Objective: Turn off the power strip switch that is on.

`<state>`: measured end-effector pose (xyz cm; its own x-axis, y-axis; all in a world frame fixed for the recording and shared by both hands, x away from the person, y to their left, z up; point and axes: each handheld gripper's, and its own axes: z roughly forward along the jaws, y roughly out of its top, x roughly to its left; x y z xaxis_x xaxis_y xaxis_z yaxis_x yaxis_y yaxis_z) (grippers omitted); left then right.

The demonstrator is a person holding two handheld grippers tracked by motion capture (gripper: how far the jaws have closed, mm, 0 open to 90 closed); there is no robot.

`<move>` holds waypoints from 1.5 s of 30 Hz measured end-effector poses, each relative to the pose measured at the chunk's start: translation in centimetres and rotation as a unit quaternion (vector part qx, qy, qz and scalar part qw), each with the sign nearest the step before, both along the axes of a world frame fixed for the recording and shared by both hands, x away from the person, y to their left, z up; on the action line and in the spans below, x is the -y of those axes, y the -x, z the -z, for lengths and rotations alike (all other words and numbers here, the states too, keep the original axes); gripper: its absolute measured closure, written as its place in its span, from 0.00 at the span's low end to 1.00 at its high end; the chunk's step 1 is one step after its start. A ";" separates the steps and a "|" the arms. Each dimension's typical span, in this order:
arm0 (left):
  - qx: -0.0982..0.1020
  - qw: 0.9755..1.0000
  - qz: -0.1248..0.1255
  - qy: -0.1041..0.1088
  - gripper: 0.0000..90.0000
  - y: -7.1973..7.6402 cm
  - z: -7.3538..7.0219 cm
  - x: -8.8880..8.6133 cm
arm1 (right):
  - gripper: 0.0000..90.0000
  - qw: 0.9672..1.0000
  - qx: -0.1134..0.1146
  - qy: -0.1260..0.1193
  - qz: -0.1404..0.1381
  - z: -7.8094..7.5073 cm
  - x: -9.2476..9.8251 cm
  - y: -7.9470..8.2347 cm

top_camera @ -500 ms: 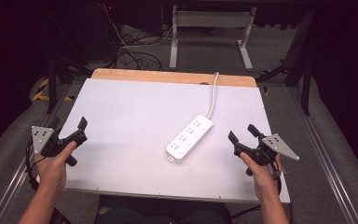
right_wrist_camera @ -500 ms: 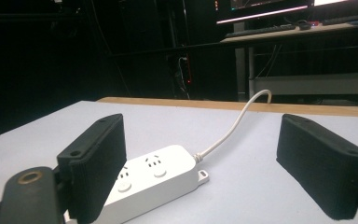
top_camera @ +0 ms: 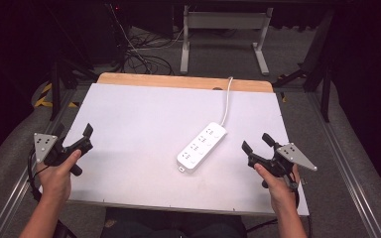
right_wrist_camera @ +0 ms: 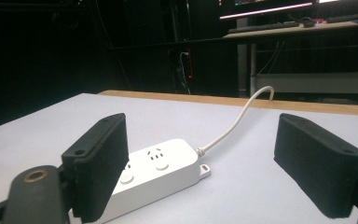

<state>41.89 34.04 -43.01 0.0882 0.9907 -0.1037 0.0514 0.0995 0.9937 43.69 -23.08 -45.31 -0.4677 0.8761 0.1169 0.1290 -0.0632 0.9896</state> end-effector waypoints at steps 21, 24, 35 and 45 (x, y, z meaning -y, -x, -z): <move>0.000 1.000 0.004 -0.001 0.09 0.0 0.0 0.1 | 0.97 0.996 -0.062 0.023 -0.052 -1.9 -0.3 0.5; 0.000 1.000 0.004 -0.001 0.09 0.0 0.0 0.1 | 1.00 0.995 -0.067 0.057 -0.050 -2.8 -0.8 0.3; -0.002 1.000 0.001 0.002 0.09 -0.1 0.1 0.1 | 1.00 0.992 -0.090 0.065 -0.065 -5.0 -2.5 -2.3; -0.002 1.000 -0.001 -0.001 0.09 0.0 0.1 0.0 | 1.00 0.982 -0.138 0.100 -0.078 -4.9 -4.9 -5.1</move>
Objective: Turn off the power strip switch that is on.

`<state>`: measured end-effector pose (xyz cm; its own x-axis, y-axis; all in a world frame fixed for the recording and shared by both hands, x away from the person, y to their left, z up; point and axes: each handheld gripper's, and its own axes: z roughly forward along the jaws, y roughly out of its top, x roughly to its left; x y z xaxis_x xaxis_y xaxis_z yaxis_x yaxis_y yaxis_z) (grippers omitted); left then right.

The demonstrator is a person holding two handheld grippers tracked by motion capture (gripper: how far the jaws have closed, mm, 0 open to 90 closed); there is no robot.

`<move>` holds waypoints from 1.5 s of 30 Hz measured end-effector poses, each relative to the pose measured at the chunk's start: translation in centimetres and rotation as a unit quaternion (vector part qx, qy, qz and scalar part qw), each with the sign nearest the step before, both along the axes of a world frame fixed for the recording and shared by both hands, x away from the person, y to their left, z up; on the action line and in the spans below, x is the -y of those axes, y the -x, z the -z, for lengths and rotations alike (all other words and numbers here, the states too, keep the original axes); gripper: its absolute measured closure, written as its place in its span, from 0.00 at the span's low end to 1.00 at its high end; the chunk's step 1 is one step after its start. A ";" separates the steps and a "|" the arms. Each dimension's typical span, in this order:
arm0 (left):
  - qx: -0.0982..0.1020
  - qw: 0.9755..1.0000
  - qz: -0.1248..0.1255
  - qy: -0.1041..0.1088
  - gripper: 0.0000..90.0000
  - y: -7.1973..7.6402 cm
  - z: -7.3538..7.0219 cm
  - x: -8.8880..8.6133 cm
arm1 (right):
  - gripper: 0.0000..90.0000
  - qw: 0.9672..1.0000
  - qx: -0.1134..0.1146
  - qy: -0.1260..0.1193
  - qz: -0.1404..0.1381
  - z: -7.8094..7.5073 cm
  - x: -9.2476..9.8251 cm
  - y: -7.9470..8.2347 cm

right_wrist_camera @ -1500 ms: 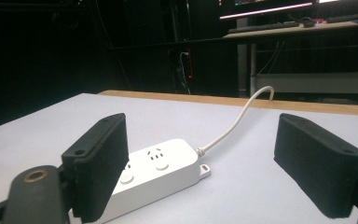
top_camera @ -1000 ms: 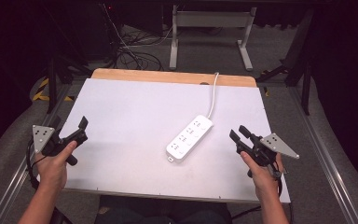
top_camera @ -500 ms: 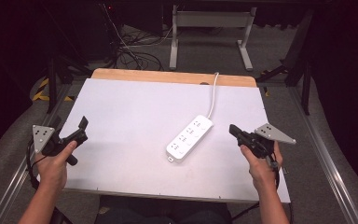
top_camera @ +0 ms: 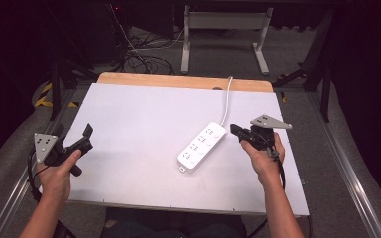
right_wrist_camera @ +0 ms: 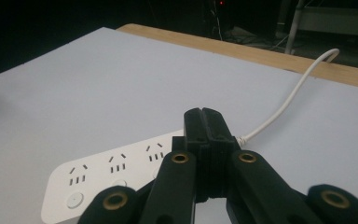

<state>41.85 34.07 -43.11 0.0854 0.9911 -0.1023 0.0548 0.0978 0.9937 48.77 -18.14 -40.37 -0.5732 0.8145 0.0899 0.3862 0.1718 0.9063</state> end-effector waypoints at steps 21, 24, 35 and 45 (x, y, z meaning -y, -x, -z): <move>-0.001 1.000 0.000 -0.006 0.10 0.1 0.0 0.0 | 1.00 0.993 -0.077 0.093 -0.009 4.3 -4.5 -5.4; -0.001 1.000 0.001 -0.007 0.10 0.1 0.0 0.0 | 1.00 0.991 -0.084 0.099 -0.005 4.7 -4.5 -5.6; -0.002 1.000 0.004 -0.008 0.10 0.0 0.0 0.1 | 1.00 0.990 -0.090 0.107 0.001 5.6 -4.5 -5.9; -0.001 1.000 0.006 -0.011 0.10 0.1 0.0 0.2 | 1.00 0.990 -0.090 0.105 0.004 5.9 -4.4 -5.8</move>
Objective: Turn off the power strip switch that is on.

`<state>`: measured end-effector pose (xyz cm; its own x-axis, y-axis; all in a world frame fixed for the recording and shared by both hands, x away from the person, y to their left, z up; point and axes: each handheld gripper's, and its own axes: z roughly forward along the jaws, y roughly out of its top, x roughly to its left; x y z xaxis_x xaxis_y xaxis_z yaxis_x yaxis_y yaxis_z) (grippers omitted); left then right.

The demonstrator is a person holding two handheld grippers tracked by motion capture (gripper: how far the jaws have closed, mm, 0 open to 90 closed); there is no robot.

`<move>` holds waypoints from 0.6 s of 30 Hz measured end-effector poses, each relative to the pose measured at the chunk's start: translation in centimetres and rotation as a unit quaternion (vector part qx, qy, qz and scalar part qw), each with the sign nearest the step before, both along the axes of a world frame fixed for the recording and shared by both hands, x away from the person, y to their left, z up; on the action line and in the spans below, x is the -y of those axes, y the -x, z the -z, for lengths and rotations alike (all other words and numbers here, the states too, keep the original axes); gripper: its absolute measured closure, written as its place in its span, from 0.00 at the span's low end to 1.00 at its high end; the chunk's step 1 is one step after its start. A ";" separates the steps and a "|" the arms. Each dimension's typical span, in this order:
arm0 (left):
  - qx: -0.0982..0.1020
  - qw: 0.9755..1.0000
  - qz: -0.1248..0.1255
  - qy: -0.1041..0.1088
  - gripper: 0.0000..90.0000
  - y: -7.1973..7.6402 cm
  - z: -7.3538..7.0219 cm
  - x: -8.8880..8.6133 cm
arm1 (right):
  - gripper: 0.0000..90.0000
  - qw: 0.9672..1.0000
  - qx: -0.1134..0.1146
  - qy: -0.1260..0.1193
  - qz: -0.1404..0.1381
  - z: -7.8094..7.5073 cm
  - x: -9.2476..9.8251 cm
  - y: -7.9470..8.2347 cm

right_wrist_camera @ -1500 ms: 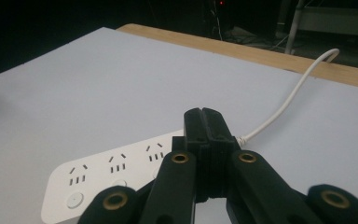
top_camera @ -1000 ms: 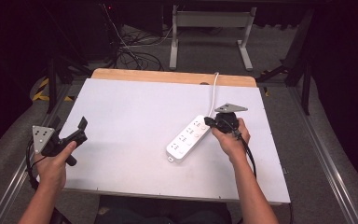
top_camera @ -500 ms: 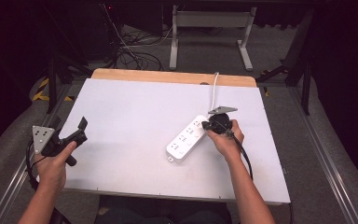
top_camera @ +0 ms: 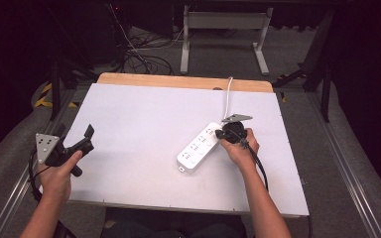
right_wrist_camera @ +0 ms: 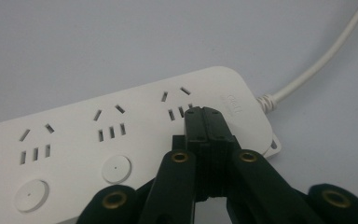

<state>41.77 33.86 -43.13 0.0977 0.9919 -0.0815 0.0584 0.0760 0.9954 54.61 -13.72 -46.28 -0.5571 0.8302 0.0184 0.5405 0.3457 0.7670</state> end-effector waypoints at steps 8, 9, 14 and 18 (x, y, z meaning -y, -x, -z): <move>-0.002 1.000 0.003 0.000 0.10 0.0 0.0 0.0 | 1.00 1.000 0.003 -0.002 0.004 0.1 0.0 0.1; -0.002 1.000 0.003 0.000 0.10 -0.1 0.0 0.0 | 1.00 1.000 0.003 -0.002 0.006 0.1 0.0 0.1; -0.002 1.000 0.004 -0.001 0.10 -0.1 0.0 0.1 | 1.00 1.000 0.006 0.002 0.011 0.1 -0.2 0.2; -0.003 1.000 0.005 0.000 0.10 0.0 0.0 0.1 | 1.00 1.000 0.006 0.003 0.012 0.1 -0.2 0.2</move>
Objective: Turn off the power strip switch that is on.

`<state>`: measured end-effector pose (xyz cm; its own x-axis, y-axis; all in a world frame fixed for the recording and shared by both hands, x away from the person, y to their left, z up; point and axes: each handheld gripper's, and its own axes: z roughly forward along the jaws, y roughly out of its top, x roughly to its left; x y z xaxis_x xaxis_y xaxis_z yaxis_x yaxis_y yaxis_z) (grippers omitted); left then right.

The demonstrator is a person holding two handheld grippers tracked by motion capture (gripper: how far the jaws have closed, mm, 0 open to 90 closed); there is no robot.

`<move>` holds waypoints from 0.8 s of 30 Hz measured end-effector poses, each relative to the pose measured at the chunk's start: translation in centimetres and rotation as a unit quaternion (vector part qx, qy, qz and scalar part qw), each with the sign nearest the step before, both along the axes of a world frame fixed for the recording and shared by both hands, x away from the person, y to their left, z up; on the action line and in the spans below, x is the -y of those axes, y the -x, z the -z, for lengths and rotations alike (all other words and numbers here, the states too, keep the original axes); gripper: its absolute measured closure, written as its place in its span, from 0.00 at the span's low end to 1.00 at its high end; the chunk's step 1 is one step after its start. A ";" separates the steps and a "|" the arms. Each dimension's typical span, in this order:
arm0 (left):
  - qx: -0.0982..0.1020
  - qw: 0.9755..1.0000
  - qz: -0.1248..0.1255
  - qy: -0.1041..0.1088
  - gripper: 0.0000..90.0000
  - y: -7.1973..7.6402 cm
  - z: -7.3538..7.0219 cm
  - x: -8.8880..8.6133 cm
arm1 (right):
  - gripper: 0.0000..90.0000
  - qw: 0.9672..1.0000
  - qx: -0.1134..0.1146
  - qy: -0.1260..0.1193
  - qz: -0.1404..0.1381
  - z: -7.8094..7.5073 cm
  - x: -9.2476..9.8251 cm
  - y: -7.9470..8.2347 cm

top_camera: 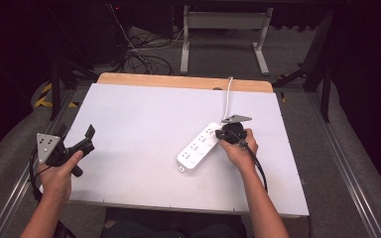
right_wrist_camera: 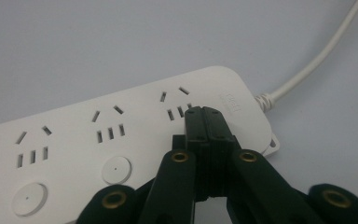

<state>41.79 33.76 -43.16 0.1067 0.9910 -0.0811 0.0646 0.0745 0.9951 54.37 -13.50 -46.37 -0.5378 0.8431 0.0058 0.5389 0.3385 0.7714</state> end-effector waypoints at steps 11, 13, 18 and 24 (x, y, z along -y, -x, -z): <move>0.000 1.000 -0.002 0.002 0.10 0.1 0.0 0.0 | 1.00 1.000 -0.005 -0.006 0.002 0.0 0.1 0.0; 0.000 1.000 -0.002 0.002 0.10 0.1 0.0 0.0 | 1.00 1.000 -0.005 -0.006 0.003 0.0 0.1 0.0; 0.000 1.000 -0.002 0.001 0.10 0.3 0.0 -0.1 | 1.00 1.000 0.000 -0.002 0.007 0.1 0.0 0.1; 0.000 1.000 -0.002 0.005 0.10 0.2 0.0 0.0 | 1.00 1.000 0.001 -0.001 0.004 0.2 -0.1 0.1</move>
